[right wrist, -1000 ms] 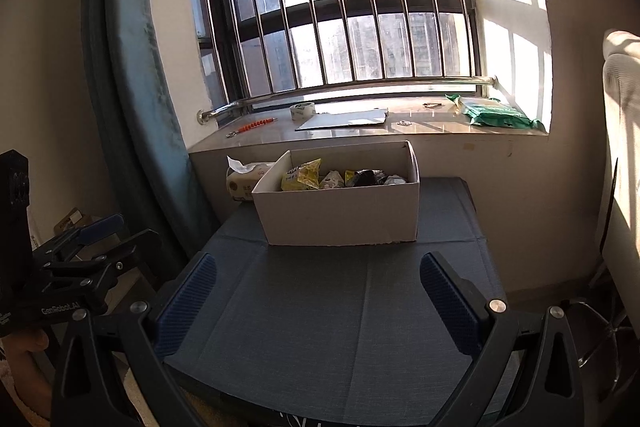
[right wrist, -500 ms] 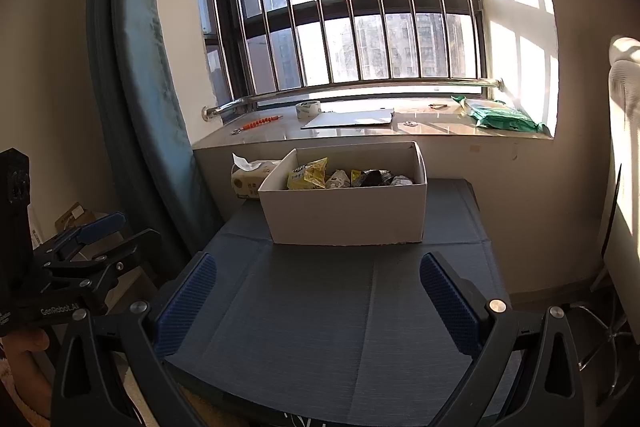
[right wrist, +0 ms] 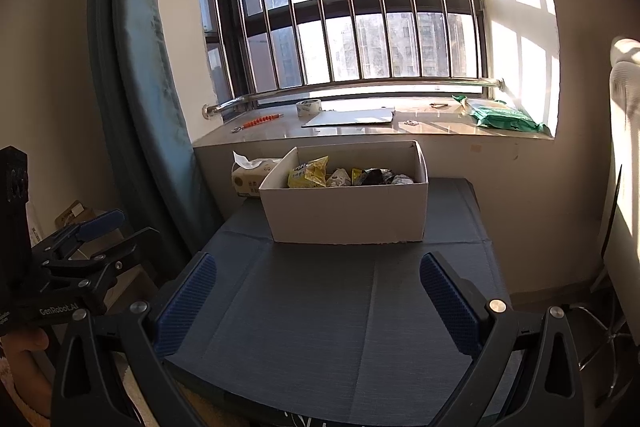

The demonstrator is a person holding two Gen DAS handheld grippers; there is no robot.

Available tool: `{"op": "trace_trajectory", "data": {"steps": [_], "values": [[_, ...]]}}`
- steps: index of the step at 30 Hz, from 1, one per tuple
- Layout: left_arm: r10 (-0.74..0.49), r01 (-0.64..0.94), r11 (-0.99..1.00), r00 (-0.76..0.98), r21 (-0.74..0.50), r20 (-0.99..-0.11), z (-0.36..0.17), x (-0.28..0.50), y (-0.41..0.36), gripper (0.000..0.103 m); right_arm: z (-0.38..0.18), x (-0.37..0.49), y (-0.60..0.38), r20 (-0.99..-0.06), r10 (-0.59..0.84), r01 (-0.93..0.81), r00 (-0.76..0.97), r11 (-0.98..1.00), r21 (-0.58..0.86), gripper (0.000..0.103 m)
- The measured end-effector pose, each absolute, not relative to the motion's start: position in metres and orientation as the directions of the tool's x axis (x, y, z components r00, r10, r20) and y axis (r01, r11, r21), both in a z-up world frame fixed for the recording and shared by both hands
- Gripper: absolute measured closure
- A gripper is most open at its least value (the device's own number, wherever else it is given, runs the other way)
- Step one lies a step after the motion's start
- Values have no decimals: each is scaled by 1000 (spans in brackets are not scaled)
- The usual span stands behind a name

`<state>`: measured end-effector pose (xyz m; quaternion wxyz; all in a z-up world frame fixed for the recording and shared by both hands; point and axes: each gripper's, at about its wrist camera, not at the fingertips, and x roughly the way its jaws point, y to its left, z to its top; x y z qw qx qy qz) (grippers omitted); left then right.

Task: Organize snacks

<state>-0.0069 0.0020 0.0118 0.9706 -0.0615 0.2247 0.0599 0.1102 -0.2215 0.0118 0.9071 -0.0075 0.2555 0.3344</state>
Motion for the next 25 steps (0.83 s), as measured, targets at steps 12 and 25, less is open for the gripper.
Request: {"op": "trace_trajectory", "data": {"steps": [12,25], "values": [[90,-145,985,889,-89,-449,11,-5,1,0,12,111,-224,-471,604,-610,643,776,162,0],[62,-117,988,897,-100,-437,11,-4,1,0,11,111,-220,-476,603,-613,640,774,157,0]]}}
